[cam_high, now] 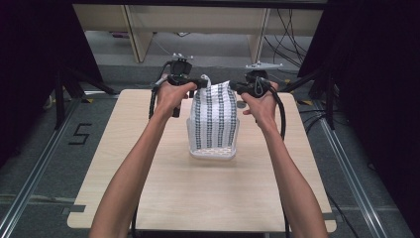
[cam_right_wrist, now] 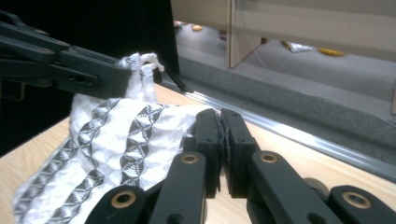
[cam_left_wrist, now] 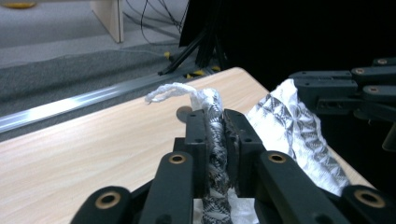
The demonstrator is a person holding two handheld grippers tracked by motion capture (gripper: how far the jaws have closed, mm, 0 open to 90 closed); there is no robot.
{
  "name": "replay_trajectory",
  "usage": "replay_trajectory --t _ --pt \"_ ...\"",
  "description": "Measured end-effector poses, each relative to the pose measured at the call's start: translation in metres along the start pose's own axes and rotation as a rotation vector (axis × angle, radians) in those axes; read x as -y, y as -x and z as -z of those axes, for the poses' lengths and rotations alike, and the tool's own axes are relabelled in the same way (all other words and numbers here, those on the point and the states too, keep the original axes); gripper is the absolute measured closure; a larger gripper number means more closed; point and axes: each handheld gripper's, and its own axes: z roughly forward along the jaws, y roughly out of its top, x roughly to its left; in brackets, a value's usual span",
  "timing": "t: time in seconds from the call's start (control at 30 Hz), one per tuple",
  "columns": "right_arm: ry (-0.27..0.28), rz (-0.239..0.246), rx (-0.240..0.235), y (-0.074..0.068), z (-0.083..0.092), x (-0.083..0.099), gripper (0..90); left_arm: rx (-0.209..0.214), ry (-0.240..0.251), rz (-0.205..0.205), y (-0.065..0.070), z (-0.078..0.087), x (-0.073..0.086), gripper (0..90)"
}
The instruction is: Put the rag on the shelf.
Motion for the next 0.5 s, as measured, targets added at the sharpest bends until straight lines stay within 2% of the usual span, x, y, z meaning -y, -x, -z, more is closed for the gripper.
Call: replay_trajectory --t 0.2,0.23,0.33,0.37,0.4,0.5 --pt "-0.033 -0.021 0.0 0.003 -0.01 0.006 85.9 -0.018 -0.035 0.012 -0.006 -0.008 0.006 75.8" --pt "-0.051 -0.03 0.005 0.003 -0.013 0.007 84.1 -0.021 -0.06 0.011 -0.008 -0.011 0.008 72.1" --pt "-0.062 -0.024 0.011 0.002 -0.015 0.008 82.1 -0.024 -0.082 -0.002 -0.01 -0.014 0.01 59.9" --pt "-0.071 -0.023 0.019 0.002 -0.015 0.008 81.0 -0.029 -0.093 -0.001 -0.011 -0.014 0.011 59.9" --pt "-0.07 -0.023 0.028 0.002 -0.015 0.008 77.1 -0.032 -0.103 0.004 -0.011 -0.015 0.011 47.1" --pt "-0.097 -0.037 0.024 0.002 -0.018 0.009 71.2 -0.041 -0.112 0.011 -0.012 -0.017 0.015 44.0"
